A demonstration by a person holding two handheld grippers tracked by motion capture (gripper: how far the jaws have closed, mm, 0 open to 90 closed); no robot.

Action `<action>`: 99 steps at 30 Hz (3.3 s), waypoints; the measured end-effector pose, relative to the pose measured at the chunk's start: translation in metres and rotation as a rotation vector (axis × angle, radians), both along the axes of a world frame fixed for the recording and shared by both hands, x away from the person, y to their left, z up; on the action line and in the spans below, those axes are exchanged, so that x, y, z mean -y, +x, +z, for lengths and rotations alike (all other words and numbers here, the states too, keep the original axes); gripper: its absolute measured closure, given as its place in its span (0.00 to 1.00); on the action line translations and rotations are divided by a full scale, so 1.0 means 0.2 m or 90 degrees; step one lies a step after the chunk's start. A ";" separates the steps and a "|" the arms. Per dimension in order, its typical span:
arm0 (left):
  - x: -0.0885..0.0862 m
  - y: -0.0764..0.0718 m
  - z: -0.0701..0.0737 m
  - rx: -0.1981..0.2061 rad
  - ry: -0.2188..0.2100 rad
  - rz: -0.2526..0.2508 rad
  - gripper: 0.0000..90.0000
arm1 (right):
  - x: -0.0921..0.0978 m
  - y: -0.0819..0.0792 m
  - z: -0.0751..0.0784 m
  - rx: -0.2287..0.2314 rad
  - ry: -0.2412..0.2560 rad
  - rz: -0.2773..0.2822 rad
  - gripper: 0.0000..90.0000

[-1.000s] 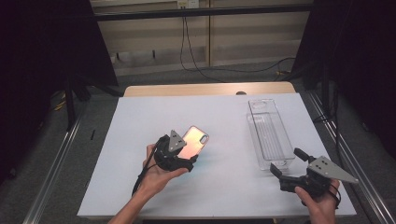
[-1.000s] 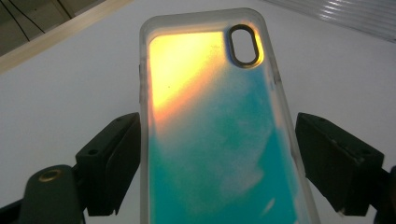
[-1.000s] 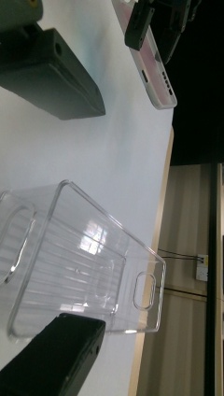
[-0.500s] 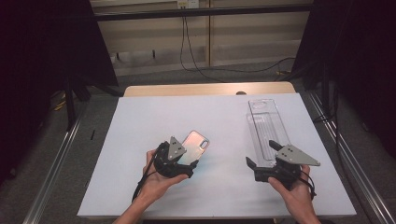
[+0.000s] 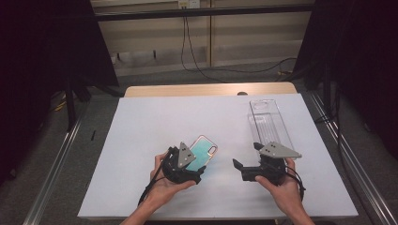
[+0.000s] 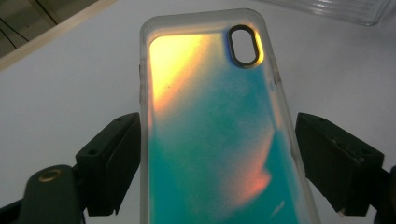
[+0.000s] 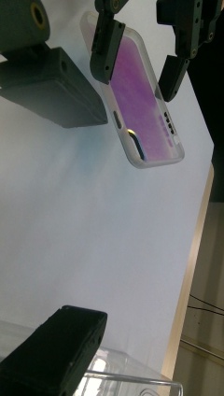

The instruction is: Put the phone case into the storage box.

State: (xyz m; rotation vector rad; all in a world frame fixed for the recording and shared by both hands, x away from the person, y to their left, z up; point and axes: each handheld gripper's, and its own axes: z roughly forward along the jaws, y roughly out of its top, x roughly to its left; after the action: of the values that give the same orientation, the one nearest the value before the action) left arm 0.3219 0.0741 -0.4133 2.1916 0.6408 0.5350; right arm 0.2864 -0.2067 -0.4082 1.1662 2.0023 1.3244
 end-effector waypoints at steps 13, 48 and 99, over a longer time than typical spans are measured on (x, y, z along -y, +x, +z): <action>0.06 -0.02 0.02 0.032 0.013 -0.008 0.19 | -0.06 0.08 0.03 -0.104 -0.012 0.030 0.10; 0.28 -0.07 -0.01 0.137 0.051 -0.028 0.19 | -0.05 0.20 0.08 -0.251 0.015 0.016 0.43; 0.28 -0.04 -0.03 0.183 0.056 0.006 0.18 | -0.05 0.28 0.08 -0.349 0.246 -0.017 0.89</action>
State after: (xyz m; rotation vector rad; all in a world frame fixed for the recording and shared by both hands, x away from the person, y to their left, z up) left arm 0.3145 0.0184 -0.4186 2.1376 0.4811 0.8786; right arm 0.3430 -0.1962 -0.3931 1.8979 2.1232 1.5451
